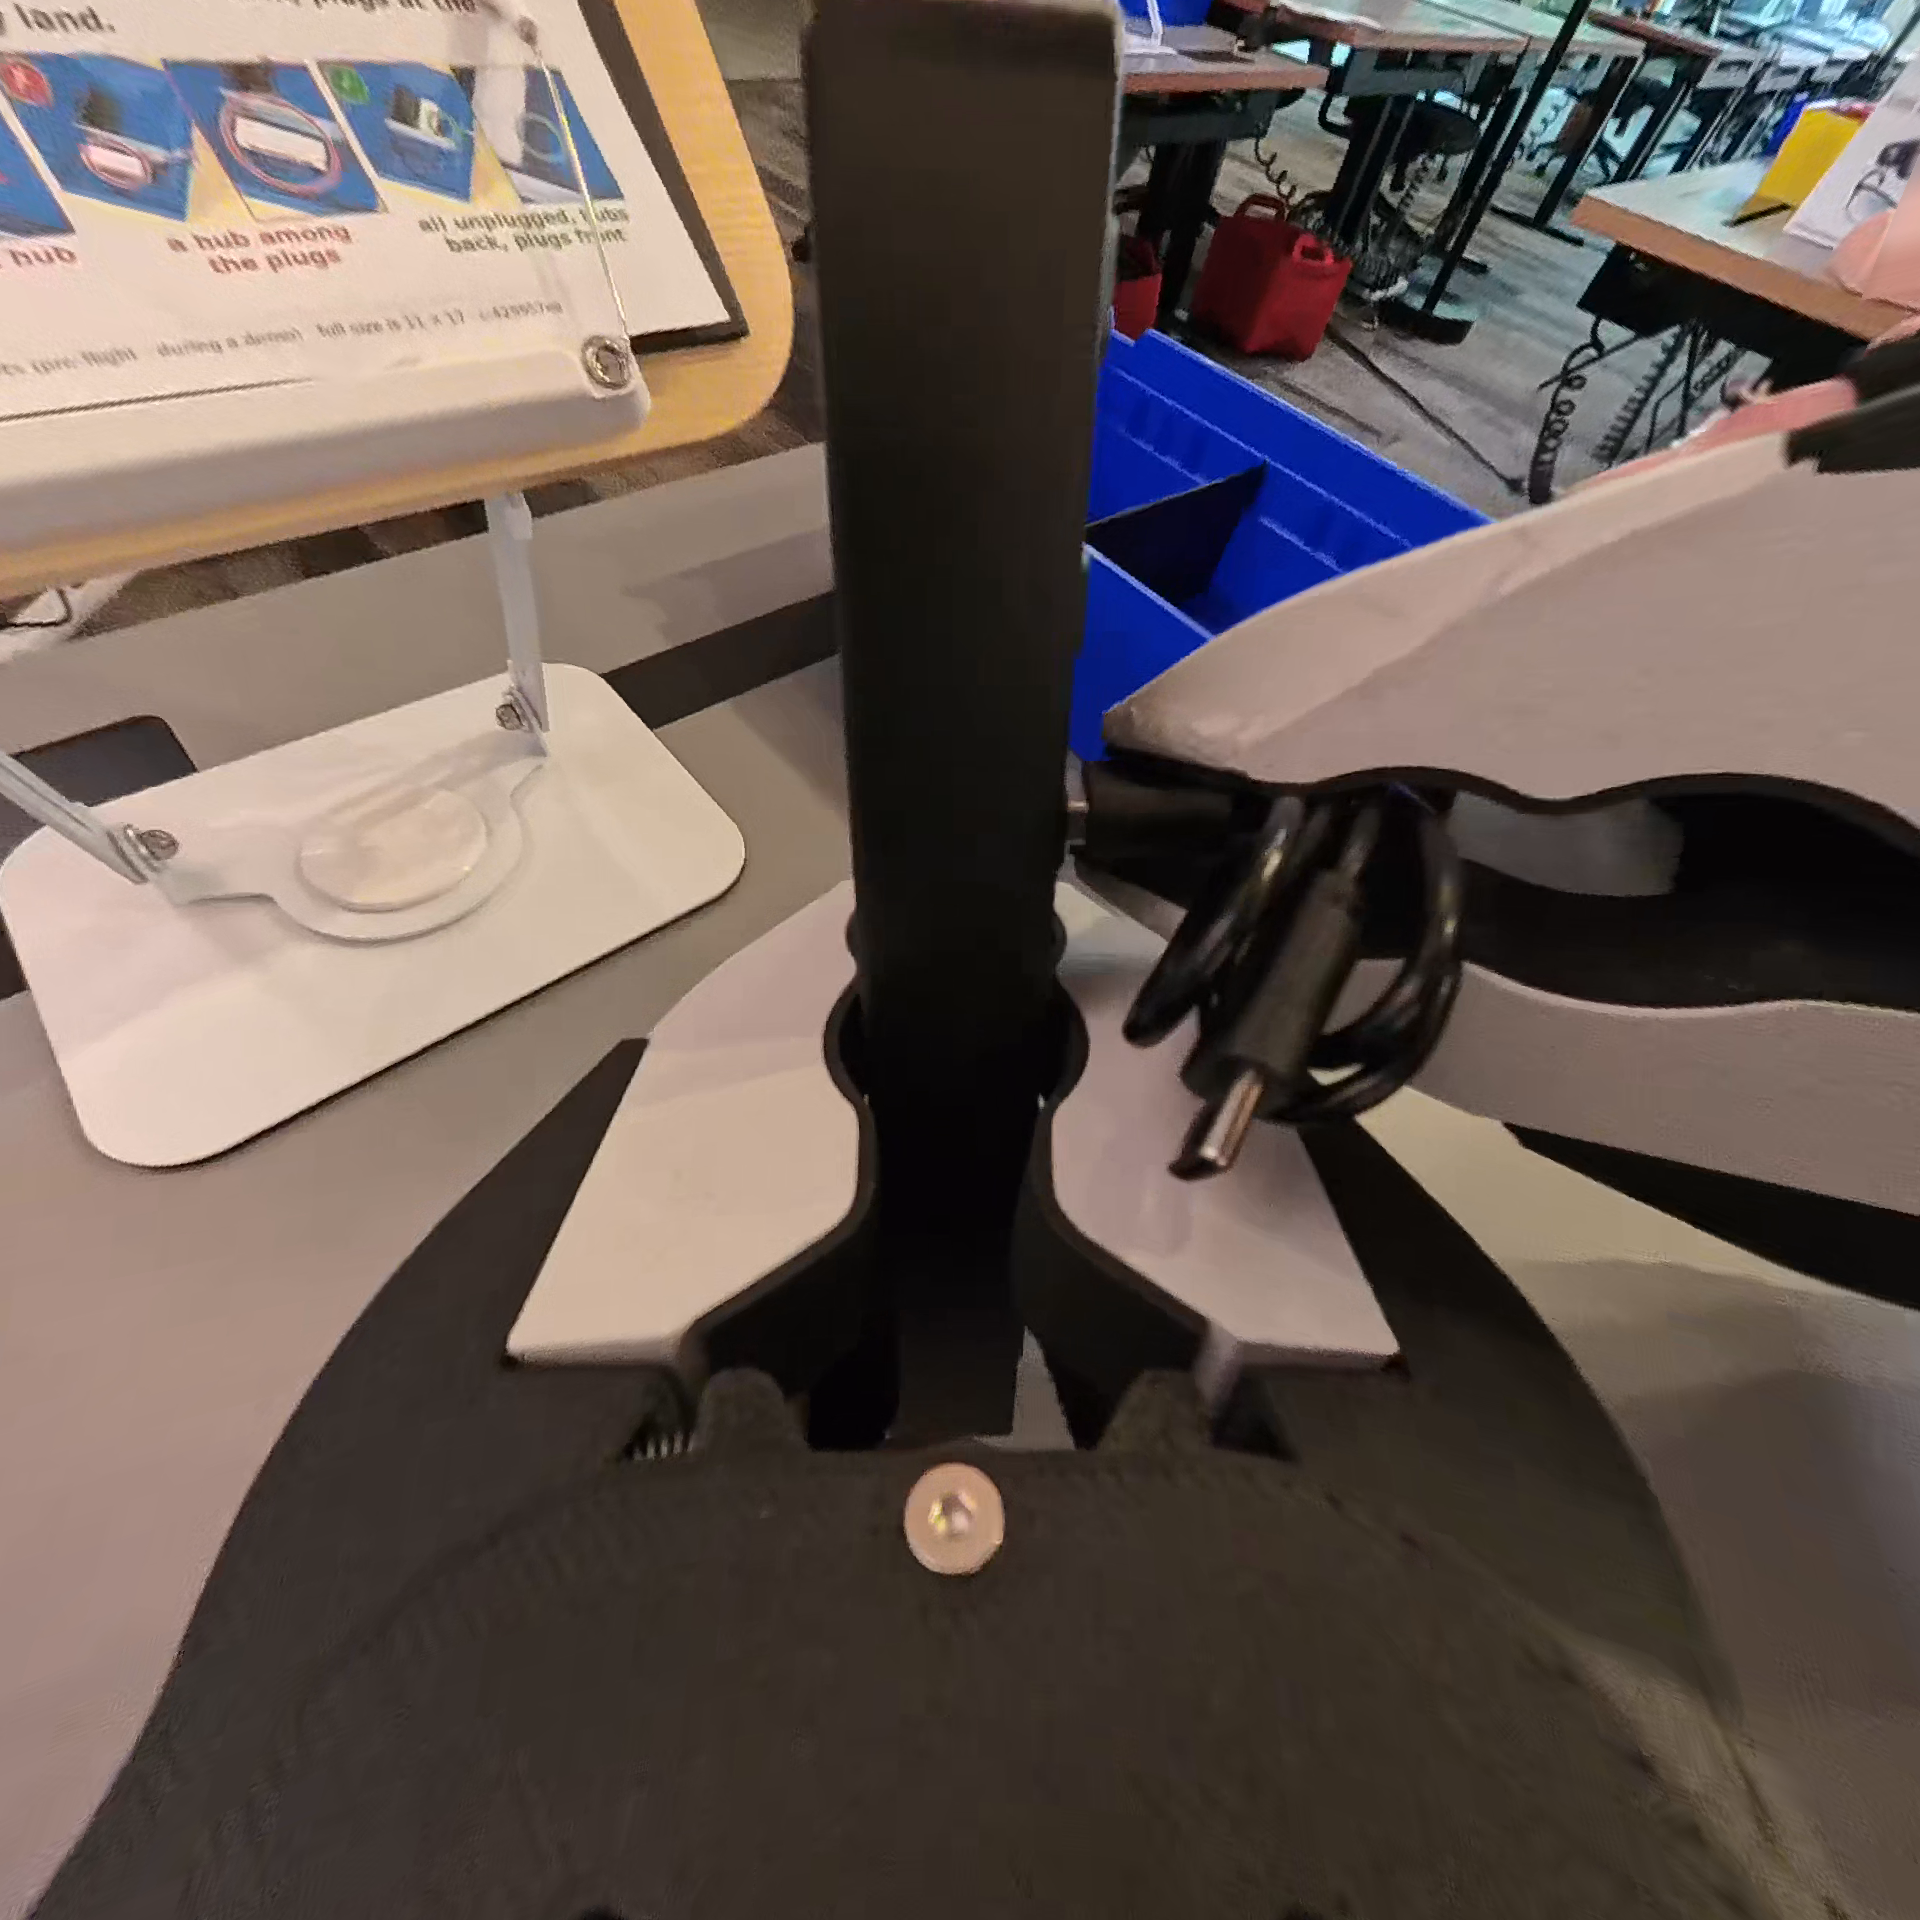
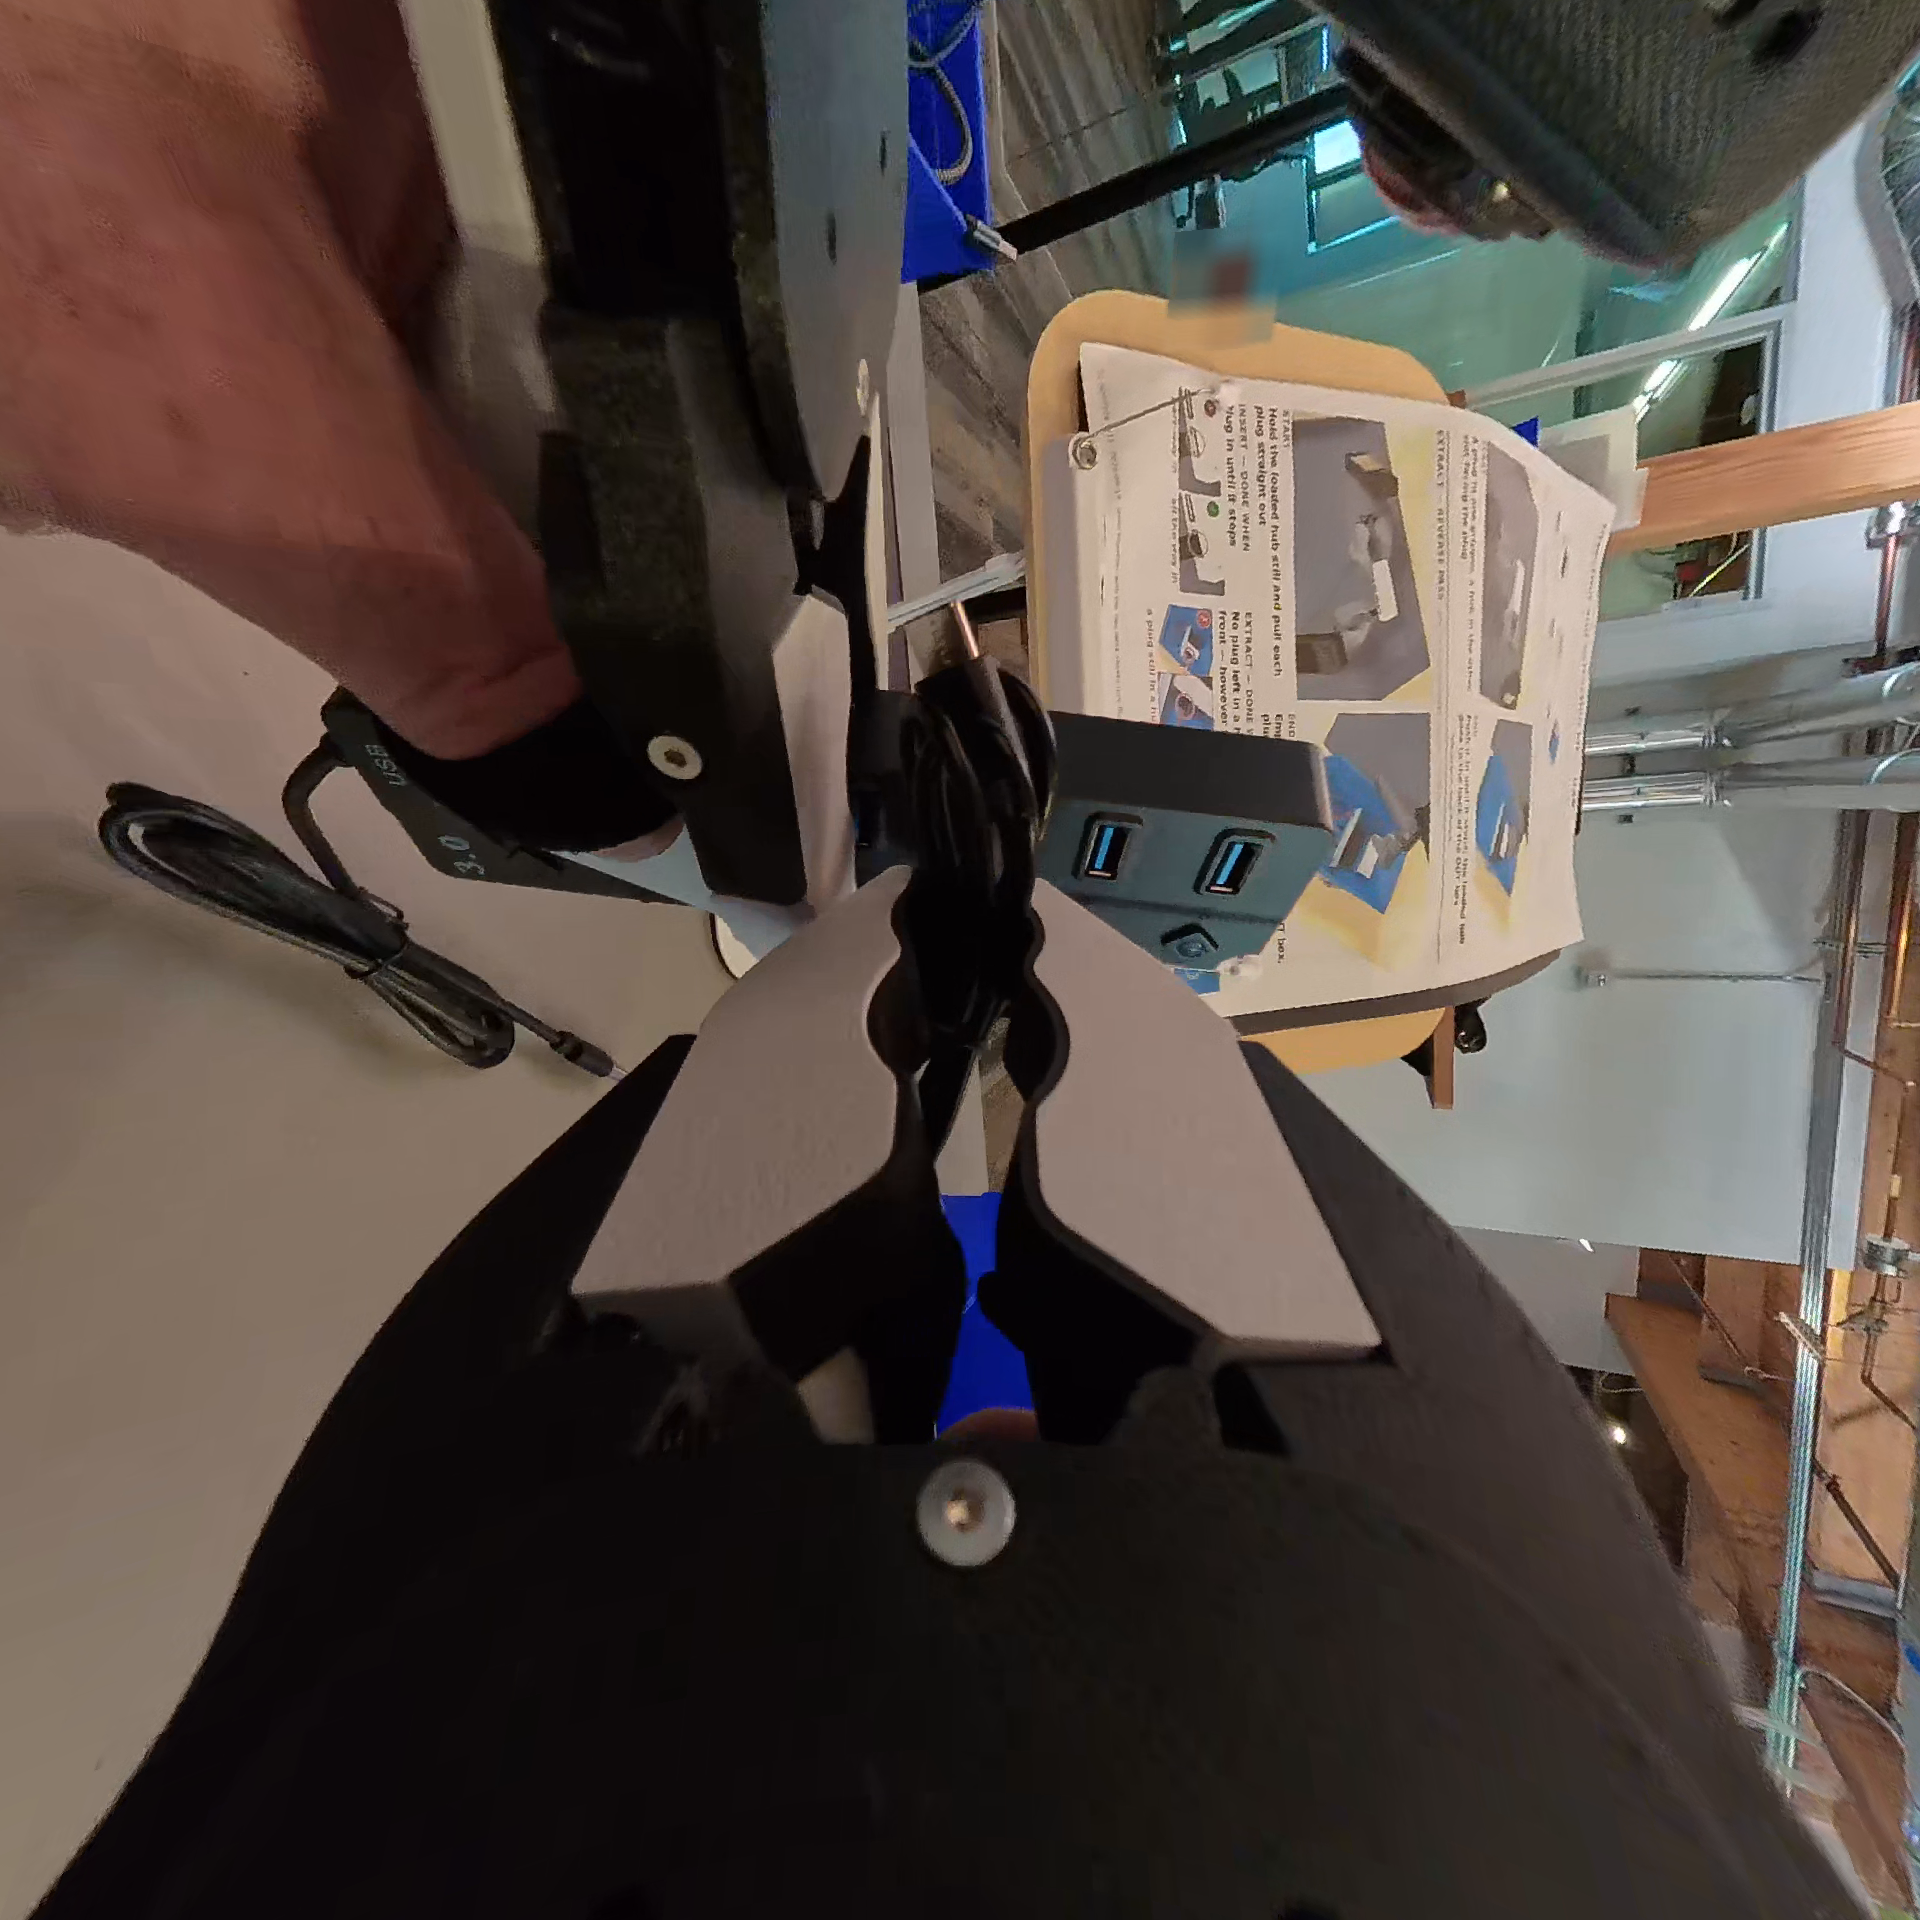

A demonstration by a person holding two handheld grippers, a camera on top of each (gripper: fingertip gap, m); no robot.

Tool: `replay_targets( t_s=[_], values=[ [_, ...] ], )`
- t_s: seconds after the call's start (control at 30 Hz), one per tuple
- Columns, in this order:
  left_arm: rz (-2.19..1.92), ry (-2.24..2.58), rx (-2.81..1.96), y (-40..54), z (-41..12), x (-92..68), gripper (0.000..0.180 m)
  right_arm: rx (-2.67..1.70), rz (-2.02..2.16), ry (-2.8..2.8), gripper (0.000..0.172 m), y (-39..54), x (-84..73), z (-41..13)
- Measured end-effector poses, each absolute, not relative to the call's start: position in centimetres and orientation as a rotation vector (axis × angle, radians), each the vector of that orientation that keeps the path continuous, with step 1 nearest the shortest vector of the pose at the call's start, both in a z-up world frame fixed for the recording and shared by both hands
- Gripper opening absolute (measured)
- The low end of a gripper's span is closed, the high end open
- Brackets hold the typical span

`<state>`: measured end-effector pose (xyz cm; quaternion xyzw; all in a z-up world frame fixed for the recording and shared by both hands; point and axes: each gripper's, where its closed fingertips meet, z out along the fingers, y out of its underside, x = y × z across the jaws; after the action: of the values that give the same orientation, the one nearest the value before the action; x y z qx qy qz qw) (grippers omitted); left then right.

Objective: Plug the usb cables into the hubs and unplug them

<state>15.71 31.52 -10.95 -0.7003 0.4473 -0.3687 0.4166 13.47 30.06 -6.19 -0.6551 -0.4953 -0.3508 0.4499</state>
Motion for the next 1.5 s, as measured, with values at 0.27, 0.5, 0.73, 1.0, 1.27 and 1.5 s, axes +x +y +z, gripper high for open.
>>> replay_targets(
  t_s=[0.27, 0.5, 0.73, 1.0, 1.27, 1.5],
  values=[
    [-1.010, 0.868, -1.802, 37.9, -9.6, 10.7, 0.025, -1.675, -0.796, -1.121, 0.010, 28.3, 16.9, -5.2],
    [-1.000, 0.938, -1.767, 37.4, -10.2, 8.8, 0.026, -1.942, -0.597, -0.764, 0.011, 27.0, 32.1, -5.6],
    [-1.011, 0.968, -1.749, 36.3, -9.9, 8.7, 0.025, -2.297, -0.512, -0.716, 0.013, 27.6, 43.2, -14.6],
    [-1.026, 1.010, -1.749, 35.3, -10.3, 9.4, 0.026, -2.534, -0.492, -0.639, 0.059, 27.9, 47.4, -20.8],
    [-1.143, 1.011, -1.717, 33.9, -9.5, 10.7, 0.026, -2.293, -0.293, -0.579, 0.081, 27.9, 40.4, -13.7],
    [-1.444, 1.014, -1.541, 30.2, -5.6, 12.4, 0.026, -1.951, 0.521, -0.827, 0.072, 25.9, 16.1, -9.9]
  ],
)
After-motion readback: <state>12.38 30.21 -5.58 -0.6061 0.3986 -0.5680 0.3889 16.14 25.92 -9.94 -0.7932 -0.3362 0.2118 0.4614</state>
